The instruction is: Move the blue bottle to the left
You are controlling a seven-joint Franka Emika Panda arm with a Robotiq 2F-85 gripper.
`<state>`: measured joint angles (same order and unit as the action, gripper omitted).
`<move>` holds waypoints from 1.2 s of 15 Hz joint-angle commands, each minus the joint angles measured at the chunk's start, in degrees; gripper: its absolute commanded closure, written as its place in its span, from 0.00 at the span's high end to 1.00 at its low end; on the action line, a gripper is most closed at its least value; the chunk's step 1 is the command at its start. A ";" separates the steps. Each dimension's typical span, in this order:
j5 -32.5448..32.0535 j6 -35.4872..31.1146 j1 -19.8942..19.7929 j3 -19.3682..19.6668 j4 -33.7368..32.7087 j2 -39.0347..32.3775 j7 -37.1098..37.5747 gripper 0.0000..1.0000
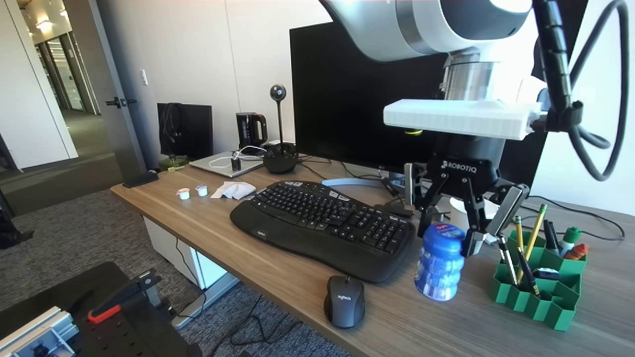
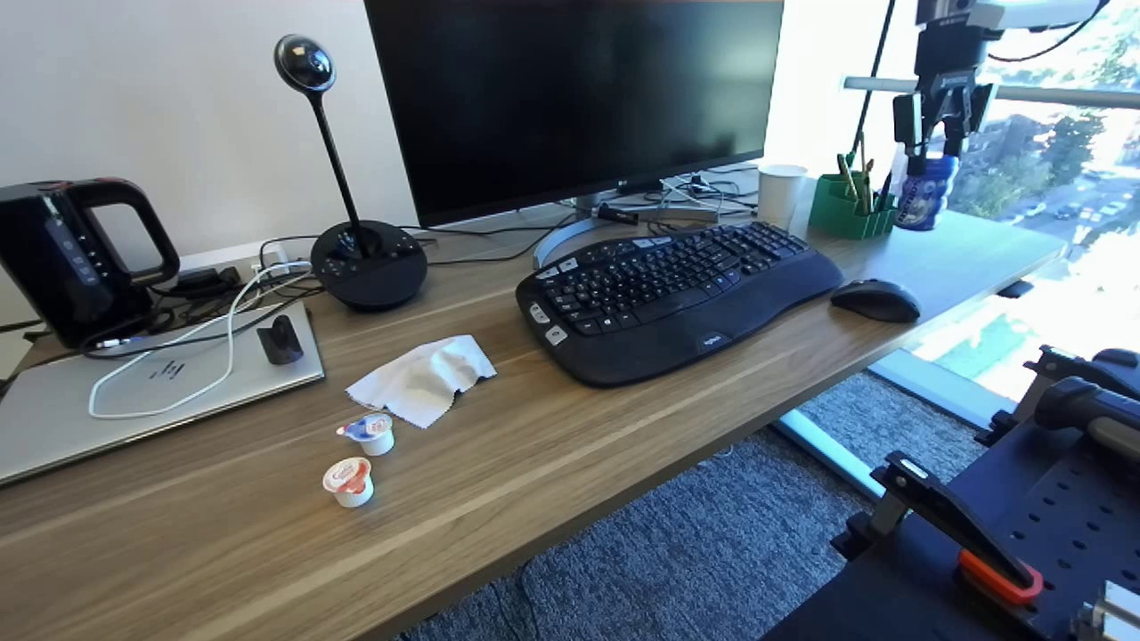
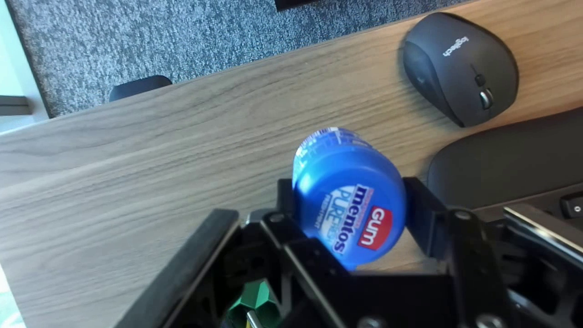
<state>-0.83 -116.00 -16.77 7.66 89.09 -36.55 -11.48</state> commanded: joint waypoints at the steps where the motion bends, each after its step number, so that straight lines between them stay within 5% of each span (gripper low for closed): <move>1: -1.13 -3.98 1.05 -0.16 9.26 6.61 -1.35 0.35; 18: -4.28 -12.71 7.03 -1.86 25.78 16.36 -3.00 0.35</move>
<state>-3.40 -126.48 -10.80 6.29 111.19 -23.18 -14.35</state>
